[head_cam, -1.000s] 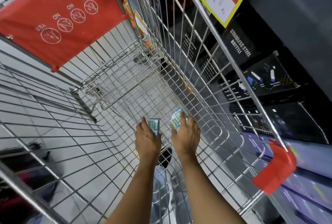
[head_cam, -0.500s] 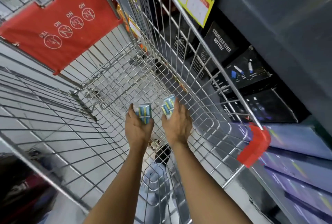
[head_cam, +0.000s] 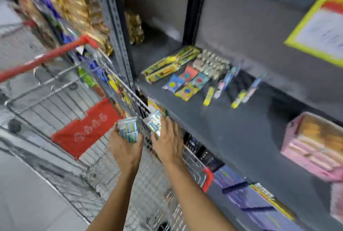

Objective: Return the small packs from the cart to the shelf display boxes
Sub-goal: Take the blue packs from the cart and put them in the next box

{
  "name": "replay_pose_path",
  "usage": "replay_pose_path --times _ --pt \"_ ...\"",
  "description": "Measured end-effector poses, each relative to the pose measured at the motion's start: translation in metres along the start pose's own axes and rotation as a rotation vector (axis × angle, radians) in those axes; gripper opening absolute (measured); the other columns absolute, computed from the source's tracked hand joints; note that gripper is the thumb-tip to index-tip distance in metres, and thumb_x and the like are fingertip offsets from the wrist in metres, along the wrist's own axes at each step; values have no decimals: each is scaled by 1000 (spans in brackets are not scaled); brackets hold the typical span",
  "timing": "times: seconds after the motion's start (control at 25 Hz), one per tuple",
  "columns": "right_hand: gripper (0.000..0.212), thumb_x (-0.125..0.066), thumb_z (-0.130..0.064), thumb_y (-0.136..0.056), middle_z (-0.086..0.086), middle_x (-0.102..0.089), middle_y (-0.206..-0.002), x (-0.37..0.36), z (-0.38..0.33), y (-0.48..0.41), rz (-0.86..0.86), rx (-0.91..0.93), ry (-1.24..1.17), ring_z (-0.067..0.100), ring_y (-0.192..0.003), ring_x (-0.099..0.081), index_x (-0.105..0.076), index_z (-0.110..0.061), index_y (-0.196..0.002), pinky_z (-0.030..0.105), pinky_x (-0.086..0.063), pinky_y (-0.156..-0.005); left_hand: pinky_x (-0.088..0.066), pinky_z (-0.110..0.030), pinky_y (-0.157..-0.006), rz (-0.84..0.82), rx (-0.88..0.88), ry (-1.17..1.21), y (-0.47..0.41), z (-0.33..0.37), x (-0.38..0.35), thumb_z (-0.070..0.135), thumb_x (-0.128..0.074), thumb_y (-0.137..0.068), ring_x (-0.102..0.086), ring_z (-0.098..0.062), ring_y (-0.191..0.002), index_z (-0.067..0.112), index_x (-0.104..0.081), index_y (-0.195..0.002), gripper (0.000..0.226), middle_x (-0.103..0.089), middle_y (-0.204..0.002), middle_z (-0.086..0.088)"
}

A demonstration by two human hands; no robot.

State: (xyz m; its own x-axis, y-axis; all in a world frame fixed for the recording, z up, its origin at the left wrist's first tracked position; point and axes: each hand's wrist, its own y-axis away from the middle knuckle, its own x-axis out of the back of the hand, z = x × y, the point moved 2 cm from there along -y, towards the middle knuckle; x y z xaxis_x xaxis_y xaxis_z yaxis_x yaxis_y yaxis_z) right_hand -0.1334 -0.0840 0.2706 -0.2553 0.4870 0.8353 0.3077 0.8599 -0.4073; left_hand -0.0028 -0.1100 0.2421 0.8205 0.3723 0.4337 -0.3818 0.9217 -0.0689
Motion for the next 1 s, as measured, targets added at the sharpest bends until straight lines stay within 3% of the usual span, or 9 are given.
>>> replay_pose_path --times 0.12,0.2,0.28,0.44,0.52,0.68,0.8,1.0 --pt "66 -81 -30 -60 19 -66 -107 59 11 -39 155 -33 -4 34 -90 -63 -57 -4 -115 39 -54 -75 -45 -50 -96 15 -112 70 8 82 -12 33 -74 -68 -51 -34 -113 12 -35 -132 78 -53 -121 -19" --pt "64 -79 -30 -62 18 -67 -105 99 33 -54 244 -90 11 35 -89 -62 -56 -4 -114 39 -53 -73 -45 -52 -96 -26 -172 140 21 127 -27 39 -71 -67 -51 -34 -113 13 -37 -129 75 -52 -121 -19" --pt "56 -75 -32 -66 18 -66 -99 131 58 -60 300 -156 26 35 -88 -61 -56 -3 -111 40 -52 -75 -47 -52 -92 -118 -215 195 34 156 -50 46 -69 -67 -54 -33 -111 17 -37 -126 73 -53 -119 -16" --pt "40 -68 -36 -70 18 -64 -83 191 136 -39 399 -341 104 37 -79 -59 -58 -5 -94 39 -50 -68 -43 -45 -93 -409 -303 179 107 204 -100 31 -71 -73 -48 -35 -118 9 -42 -129 67 -51 -127 -19" --pt "41 -67 -36 -70 21 -64 -89 216 181 -9 429 -432 131 39 -84 -59 -57 -4 -94 41 -50 -75 -42 -43 -97 -593 -344 188 155 215 -123 32 -73 -69 -47 -32 -121 14 -45 -130 69 -53 -131 -14" --pt "58 -75 -38 -68 19 -61 -111 255 257 71 475 -717 69 38 -98 -57 -53 -8 -113 42 -51 -75 -48 -41 -88 -886 -466 155 254 224 -165 33 -80 -61 -57 -33 -104 14 -54 -116 64 -63 -110 -15" --pt "57 -75 -39 -70 25 -61 -105 281 290 128 508 -907 136 43 -92 -59 -54 -4 -111 46 -51 -69 -47 -40 -85 -963 -541 75 323 233 -178 35 -78 -62 -54 -36 -104 16 -56 -116 62 -61 -109 -16" --pt "53 -79 -30 -68 26 -64 -92 304 317 180 432 -961 227 43 -81 -61 -56 1 -104 46 -53 -62 -50 -45 -87 -1030 -660 -125 387 233 -192 47 -67 -67 -47 -30 -112 19 -44 -125 69 -53 -121 -12"
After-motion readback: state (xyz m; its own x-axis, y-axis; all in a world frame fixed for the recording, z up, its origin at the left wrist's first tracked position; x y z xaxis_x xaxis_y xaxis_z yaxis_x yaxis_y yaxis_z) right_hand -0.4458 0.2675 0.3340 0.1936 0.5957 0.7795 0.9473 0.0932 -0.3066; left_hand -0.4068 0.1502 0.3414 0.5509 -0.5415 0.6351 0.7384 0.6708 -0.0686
